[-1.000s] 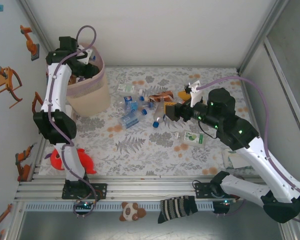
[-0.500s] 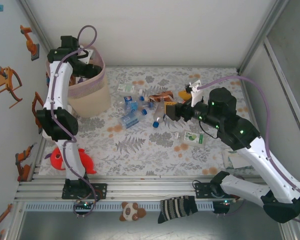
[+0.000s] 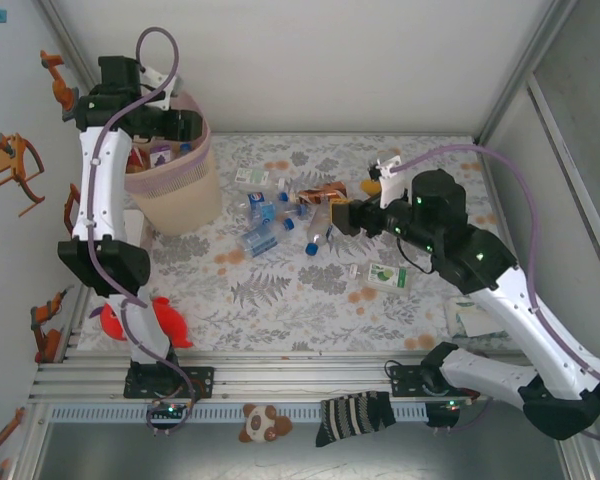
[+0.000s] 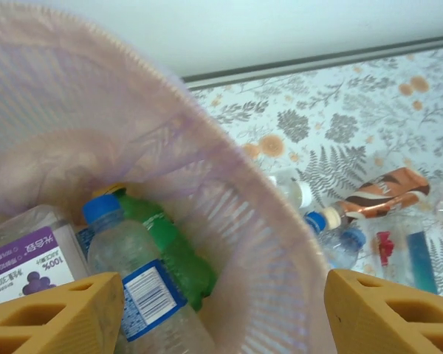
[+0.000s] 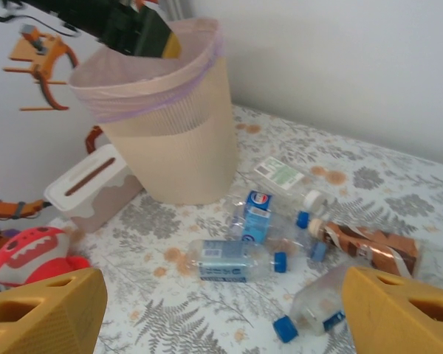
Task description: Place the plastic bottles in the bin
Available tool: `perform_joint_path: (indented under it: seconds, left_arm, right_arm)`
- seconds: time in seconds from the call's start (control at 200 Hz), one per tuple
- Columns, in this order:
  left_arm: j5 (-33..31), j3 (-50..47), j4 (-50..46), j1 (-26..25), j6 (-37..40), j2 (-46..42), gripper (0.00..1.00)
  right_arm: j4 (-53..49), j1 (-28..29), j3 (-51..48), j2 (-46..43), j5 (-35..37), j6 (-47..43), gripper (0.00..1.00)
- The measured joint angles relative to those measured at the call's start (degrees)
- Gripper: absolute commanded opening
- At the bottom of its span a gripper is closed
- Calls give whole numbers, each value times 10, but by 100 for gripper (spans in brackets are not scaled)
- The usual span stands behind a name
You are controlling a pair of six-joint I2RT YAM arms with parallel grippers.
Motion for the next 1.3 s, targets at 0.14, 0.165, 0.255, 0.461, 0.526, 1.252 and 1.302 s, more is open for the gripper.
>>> perform_joint_path:
  seconds: [0.14, 0.165, 0.255, 0.461, 0.526, 1.252, 1.302]
  left_arm:
    - [9, -74, 35, -10, -7, -56, 71]
    - [9, -91, 44, -12, -8, -68, 71]
    - [9, -160, 77, -15, -12, -118, 73]
    - [13, -313, 169, -14, -29, -234, 73]
    - [19, -348, 195, -15, -36, -263, 74]
    - [73, -485, 282, -15, -61, -341, 76]
    - [74, -489, 282, -15, -64, -344, 76]
  right_arm:
    - [-40, -1, 20, 21, 49, 2, 82]
    - [-48, -2, 22, 24, 56, 3, 82]
    - [-73, -9, 26, 35, 76, 11, 81]
    - [-129, -37, 28, 65, 109, 77, 84]
    - [-146, -48, 26, 75, 122, 121, 85]
    - [-192, -92, -211, 107, 92, 804, 95]
    - [-183, -99, -218, 111, 83, 823, 96]
